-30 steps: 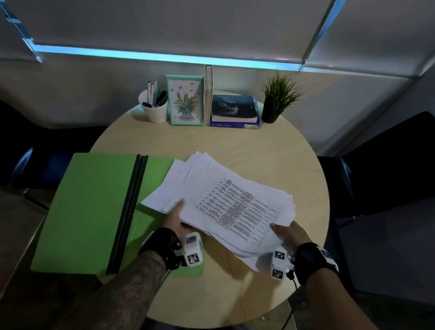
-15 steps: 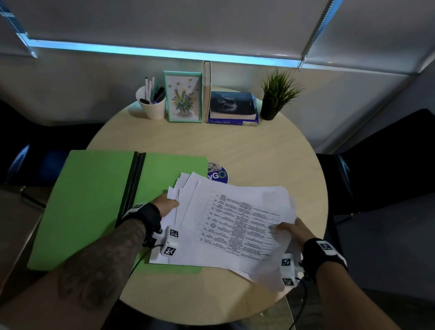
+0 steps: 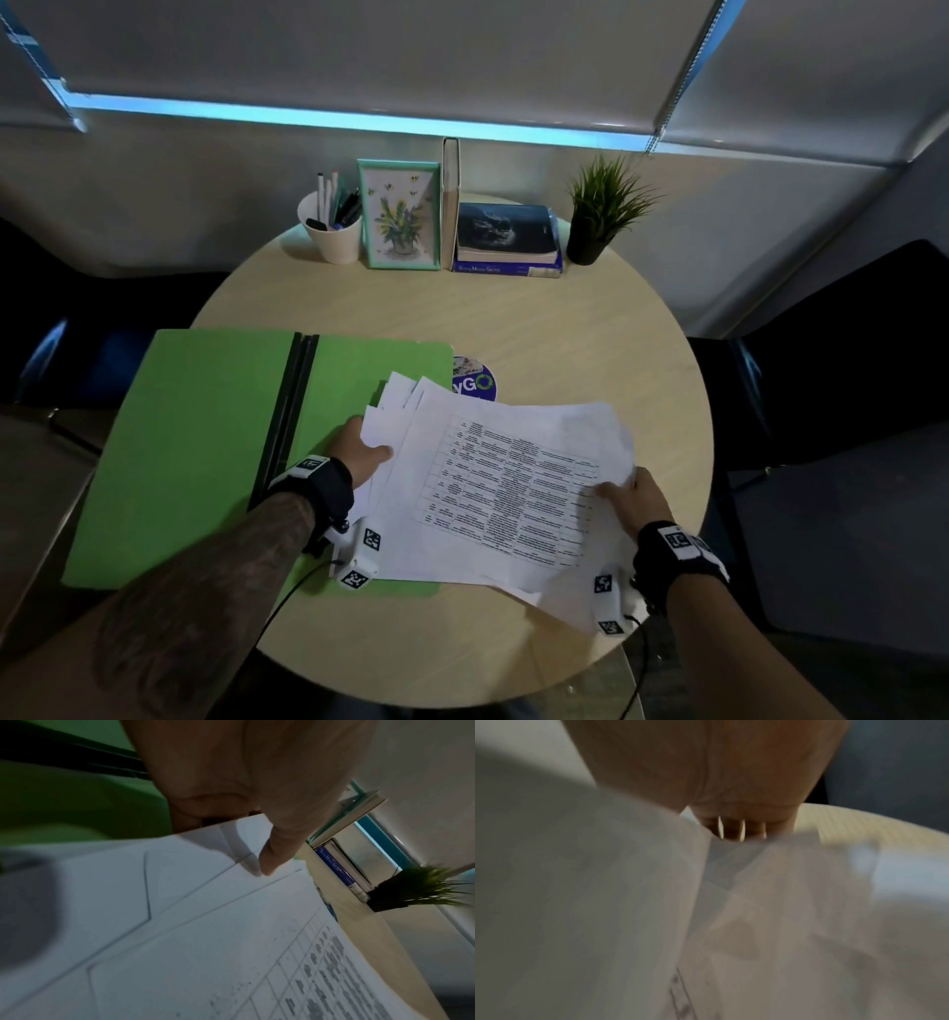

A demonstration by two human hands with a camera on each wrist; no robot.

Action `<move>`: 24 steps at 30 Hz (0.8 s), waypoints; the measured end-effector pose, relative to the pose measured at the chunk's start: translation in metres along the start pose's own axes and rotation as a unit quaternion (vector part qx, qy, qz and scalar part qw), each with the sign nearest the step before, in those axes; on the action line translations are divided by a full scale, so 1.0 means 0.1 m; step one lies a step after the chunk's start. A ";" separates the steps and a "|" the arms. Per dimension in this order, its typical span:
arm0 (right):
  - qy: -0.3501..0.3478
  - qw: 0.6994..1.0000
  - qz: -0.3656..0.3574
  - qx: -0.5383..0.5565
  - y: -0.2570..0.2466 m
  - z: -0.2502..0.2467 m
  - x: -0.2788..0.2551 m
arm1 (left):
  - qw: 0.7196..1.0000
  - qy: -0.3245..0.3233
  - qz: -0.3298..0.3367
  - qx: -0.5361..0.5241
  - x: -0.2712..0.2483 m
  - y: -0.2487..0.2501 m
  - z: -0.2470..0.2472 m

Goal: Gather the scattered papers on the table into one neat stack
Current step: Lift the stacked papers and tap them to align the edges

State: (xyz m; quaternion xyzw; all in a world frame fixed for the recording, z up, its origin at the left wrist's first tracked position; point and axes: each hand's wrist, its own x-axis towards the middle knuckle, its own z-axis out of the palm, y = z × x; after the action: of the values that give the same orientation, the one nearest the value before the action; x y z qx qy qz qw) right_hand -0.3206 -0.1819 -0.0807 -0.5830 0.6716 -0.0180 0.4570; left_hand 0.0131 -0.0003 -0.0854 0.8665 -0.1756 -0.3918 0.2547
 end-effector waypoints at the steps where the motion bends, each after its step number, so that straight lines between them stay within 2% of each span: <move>1: 0.034 0.998 -0.018 -0.056 0.02 0.00 -0.01 | 1.000 0.009 0.000 0.006 -0.01 0.00 0.01; 3: 0.109 0.980 -0.051 -0.156 0.05 0.03 -0.07 | 0.999 0.035 0.011 0.006 -0.05 0.04 0.01; 5: 0.151 0.954 -0.082 -0.246 0.06 0.09 -0.12 | 0.994 0.084 0.037 0.067 -0.08 0.07 0.02; 7: 0.120 0.938 -0.093 -0.311 0.02 0.18 -0.16 | 0.973 0.127 0.089 0.169 -0.14 0.12 0.03; 9: 0.079 0.931 -0.105 -0.340 -0.02 0.27 -0.18 | 0.955 0.103 0.135 0.243 -0.19 0.15 0.10; 12: 0.055 0.920 -0.154 -0.355 -0.10 0.36 -0.16 | 0.954 0.021 0.108 0.280 -0.24 0.11 0.19; 14: 0.045 0.910 -0.171 -0.375 -0.18 0.37 -0.13 | 0.952 0.008 0.085 0.295 -0.26 0.04 0.21; 16: 0.050 0.895 -0.183 -0.404 -0.28 0.37 -0.07 | 0.947 0.036 0.084 0.309 -0.30 0.00 0.19; 18: 0.061 0.879 -0.223 -0.417 -0.42 0.38 0.00 | 0.935 0.081 0.134 0.317 -0.38 0.04 0.17; 19: 0.057 0.871 -0.253 -0.417 -0.52 0.40 0.04 | 0.921 0.079 0.188 0.333 -0.45 0.07 0.18; 20: 0.045 0.863 -0.284 -0.415 -0.63 0.43 0.07 | 0.896 0.048 0.252 0.362 -0.53 0.10 0.24; 22: 0.018 0.845 -0.334 -0.418 -0.85 0.51 0.15 | 0.819 -0.043 0.367 0.439 -0.71 0.11 0.41; 24: -0.008 0.829 -0.351 -0.436 -1.04 0.58 0.25 | 0.728 -0.111 0.435 0.518 -0.79 0.05 0.63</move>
State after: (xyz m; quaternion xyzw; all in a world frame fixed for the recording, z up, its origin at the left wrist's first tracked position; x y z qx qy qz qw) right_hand -0.2016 -0.2062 -0.0713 -0.9180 0.3562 0.1224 0.1241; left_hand -0.0856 0.0164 -0.0710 0.6431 -0.7360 -0.1794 -0.1124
